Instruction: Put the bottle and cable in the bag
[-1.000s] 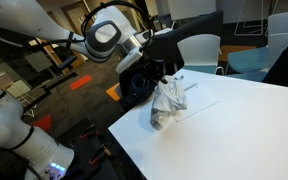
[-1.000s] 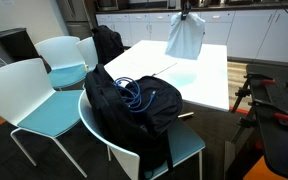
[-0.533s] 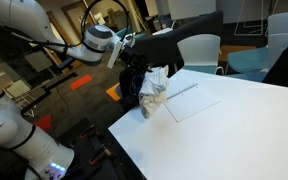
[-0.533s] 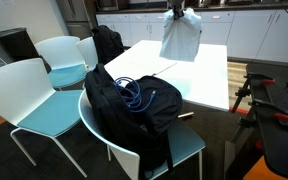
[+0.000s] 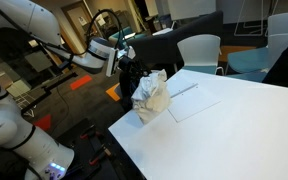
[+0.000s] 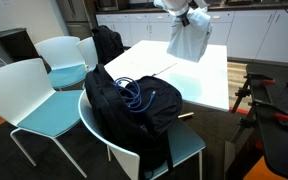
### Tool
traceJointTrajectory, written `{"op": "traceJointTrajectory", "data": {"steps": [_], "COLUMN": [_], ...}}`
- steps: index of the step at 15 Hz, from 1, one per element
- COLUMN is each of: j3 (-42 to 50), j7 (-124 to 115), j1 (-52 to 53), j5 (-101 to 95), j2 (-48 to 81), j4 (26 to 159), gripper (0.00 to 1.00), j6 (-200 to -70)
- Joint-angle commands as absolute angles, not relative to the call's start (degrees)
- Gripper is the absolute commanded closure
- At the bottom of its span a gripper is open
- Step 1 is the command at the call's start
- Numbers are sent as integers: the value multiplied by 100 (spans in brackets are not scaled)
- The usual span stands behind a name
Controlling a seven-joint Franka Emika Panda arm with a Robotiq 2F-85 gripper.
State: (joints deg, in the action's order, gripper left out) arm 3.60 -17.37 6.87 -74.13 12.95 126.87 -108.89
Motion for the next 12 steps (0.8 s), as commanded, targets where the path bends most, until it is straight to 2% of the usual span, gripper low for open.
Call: {"op": "traceJointTrajectory", "data": {"steps": [1, 3, 6, 7, 8, 10, 12], "j3": [214, 184, 85, 22, -26, -125, -224], "j7": [-2016, -2019, -2008, -1929, -1942, -1880, -1827], "j1": [568, 552, 498, 477, 487, 504, 502], "j5": [-7562, -7505, -7555, -7564, -7585, -7599, -7599], "j2": [1792, 2155, 2615, 2759, 2916, 3149, 3294], "j4": [12331, 12074, 11705, 11570, 11424, 11181, 10997], "gripper": [98, 98, 98, 89, 64, 60, 46], "j6": [-9883, -9473, -9567, -9727, -9770, -9874, -10022]}}
